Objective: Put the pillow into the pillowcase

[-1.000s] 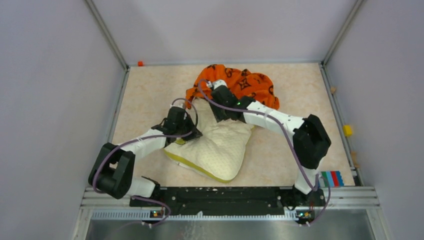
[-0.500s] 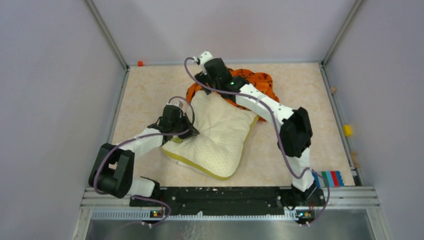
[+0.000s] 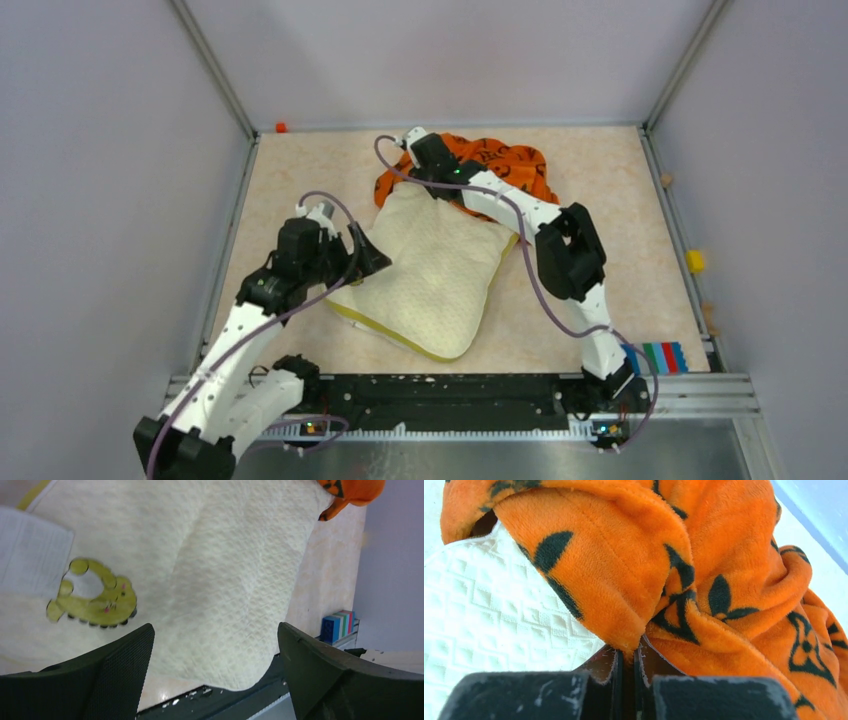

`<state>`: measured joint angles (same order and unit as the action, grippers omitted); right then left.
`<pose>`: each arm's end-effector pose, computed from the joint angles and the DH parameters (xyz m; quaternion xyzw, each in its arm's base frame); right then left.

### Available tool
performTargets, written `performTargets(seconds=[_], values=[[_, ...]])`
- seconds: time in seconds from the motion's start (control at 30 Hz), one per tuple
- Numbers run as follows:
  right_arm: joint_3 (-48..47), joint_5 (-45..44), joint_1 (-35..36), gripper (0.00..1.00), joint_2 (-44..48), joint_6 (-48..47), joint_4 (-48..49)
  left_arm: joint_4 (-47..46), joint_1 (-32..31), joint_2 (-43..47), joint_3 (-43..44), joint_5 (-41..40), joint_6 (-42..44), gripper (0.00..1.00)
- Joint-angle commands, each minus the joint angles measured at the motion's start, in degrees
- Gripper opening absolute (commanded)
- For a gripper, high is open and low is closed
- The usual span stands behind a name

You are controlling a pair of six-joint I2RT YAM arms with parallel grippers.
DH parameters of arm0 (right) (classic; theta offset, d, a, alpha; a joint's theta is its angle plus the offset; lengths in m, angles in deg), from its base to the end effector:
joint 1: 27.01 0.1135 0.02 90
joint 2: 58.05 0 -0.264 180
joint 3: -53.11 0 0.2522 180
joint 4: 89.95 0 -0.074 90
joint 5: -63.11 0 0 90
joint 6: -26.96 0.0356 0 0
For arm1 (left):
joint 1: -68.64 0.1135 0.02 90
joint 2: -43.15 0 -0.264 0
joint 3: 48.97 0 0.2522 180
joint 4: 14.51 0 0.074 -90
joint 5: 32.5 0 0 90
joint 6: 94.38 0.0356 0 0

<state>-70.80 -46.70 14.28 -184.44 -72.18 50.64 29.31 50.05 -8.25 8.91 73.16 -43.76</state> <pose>0.3901 0.3266 0.2433 -0.3198 0.8437 -0.0398 0.4293 0.1789 -0.0703 0.2826 -0.1008 0.8842 -0.3197 0.3252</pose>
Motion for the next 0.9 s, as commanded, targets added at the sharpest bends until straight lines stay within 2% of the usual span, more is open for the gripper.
performTargets(seconds=[0.0, 0.1, 0.2, 0.33, 0.43, 0.47, 0.5, 0.53, 0.57, 0.6, 0.63, 0.67, 0.7, 0.73, 0.87], values=[[0.1, -2.6, -0.8, 0.00, 7.2, 3.9, 0.8, 16.3, -1.0, 7.7, -3.3, -3.7, -4.7, 0.99], [-3.4, -2.3, -0.9, 0.00, 7.9, 5.5, -2.3, 18.3, -2.7, 11.3, -6.6, -2.8, -8.1, 0.99], [-6.5, -1.6, -0.8, 0.00, 8.9, 7.7, -6.0, 11.7, -5.3, 12.0, -12.0, 0.5, -12.2, 0.99], [-6.1, -0.1, 0.0, 0.00, 11.6, 10.8, -8.0, -11.4, -8.0, 10.6, -21.9, 0.9, -16.6, 0.99], [-3.2, 0.7, 0.1, 0.00, 13.4, 12.5, -7.8, -27.1, -8.1, 3.9, -26.1, 0.5, -17.9, 0.98], [-2.4, 0.9, 0.1, 0.00, 13.7, 12.8, -7.7, -29.2, -8.1, 1.3, -26.3, 0.3, -17.8, 0.94], [-1.7, 0.8, 0.1, 0.00, 13.7, 12.8, -7.5, -30.8, -8.1, -0.8, -26.0, 0.2, -17.4, 0.86], [-1.0, 0.9, -0.2, 0.00, 13.6, 12.5, -7.3, -31.2, -8.1, -2.1, -25.4, -0.2, -17.0, 0.71], [-0.7, 1.0, -0.5, 0.02, 13.4, 12.2, -7.3, -30.5, -8.1, -2.7, -24.6, -1.1, -16.5, 0.50], [-0.9, 1.0, -0.9, 0.09, 12.9, 12.2, -7.7, -27.3, -8.1, -2.4, -23.6, -2.5, -16.0, 0.24], [-0.9, 0.8, -1.3, 0.17, 12.6, 12.2, -8.0, -24.9, -8.1, -2.0, -22.5, -3.7, -15.4, 0.05], [-0.7, 0.9, -1.6, 0.18, 12.3, 12.2, -7.8, -22.8, -8.1, -1.5, -21.7, -5.2, -14.5, 0.00], [-0.8, 1.2, -2.0, 0.14, 12.2, 12.2, -7.5, -21.5, -8.1, -1.0, -21.0, -6.1, -13.9, 0.00], [-1.6, 1.7, -2.2, 0.00, 11.8, 12.2, -7.7, -21.0, -8.1, -0.7, -20.6, -6.7, -13.6, 0.00], [-10.0, 2.1, 0.7, 0.00, 9.9, 14.8, -14.2, -22.9, -8.1, -1.4, -19.4, -4.9, -13.0, 0.00]])
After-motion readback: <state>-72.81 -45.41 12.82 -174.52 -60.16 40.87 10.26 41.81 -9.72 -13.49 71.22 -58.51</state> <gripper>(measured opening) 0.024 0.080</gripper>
